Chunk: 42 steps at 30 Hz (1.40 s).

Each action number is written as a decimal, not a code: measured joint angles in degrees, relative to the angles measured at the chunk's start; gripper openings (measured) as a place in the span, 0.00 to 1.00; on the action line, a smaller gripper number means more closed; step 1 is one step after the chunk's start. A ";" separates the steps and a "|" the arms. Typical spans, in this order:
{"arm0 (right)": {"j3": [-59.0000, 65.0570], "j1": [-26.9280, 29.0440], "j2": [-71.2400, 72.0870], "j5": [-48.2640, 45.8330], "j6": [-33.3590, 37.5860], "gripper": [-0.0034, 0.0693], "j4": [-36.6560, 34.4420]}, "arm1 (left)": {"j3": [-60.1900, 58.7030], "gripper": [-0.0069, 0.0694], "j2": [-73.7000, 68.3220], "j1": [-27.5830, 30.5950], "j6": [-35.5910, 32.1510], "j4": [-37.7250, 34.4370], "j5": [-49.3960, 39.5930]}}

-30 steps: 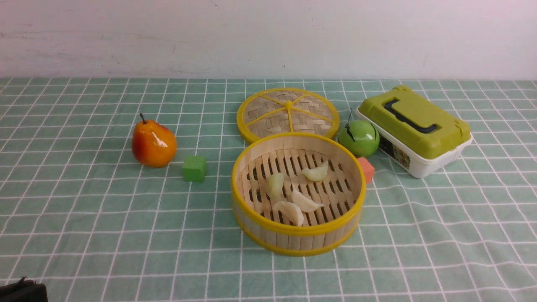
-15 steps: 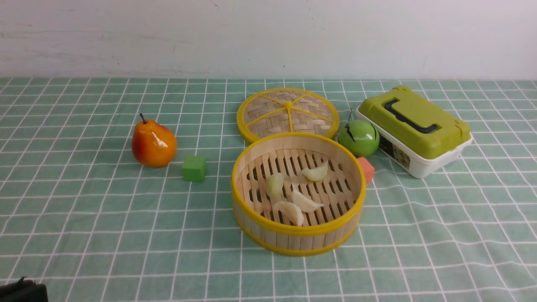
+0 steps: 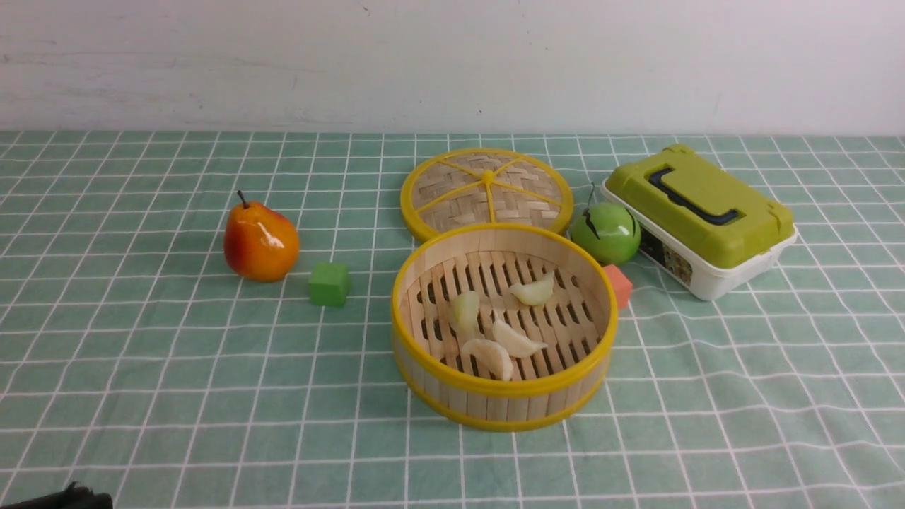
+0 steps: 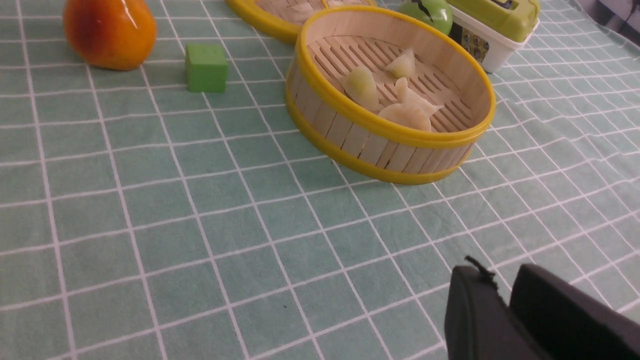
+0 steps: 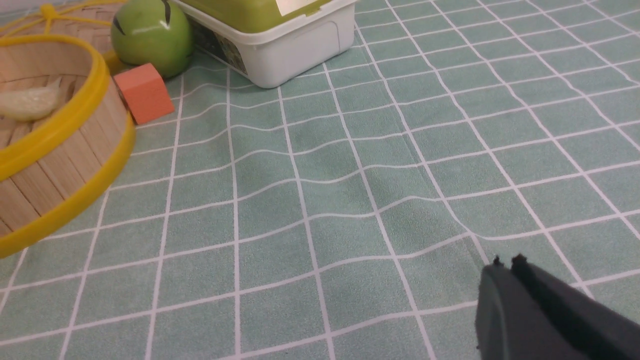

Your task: Put the dumplings into the steamer on the table with the blue tablecloth.

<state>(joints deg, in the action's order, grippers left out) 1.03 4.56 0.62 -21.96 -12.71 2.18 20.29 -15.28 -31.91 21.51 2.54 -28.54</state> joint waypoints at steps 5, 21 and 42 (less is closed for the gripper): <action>0.00 0.00 0.00 0.00 0.00 0.07 0.00 | -7.32 0.07 1.96 10.83 0.00 -1.09 14.55; 0.00 0.00 0.00 0.00 0.00 0.10 -0.02 | -21.89 0.07 15.40 33.96 -0.23 -0.14 14.62; 0.00 0.00 0.00 0.00 0.00 0.14 -0.02 | -22.07 0.07 15.88 37.25 -9.25 -0.58 6.94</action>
<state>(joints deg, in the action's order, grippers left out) 1.03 4.56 0.62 -21.96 -12.71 2.16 -1.78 0.60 5.34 12.26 1.96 -21.60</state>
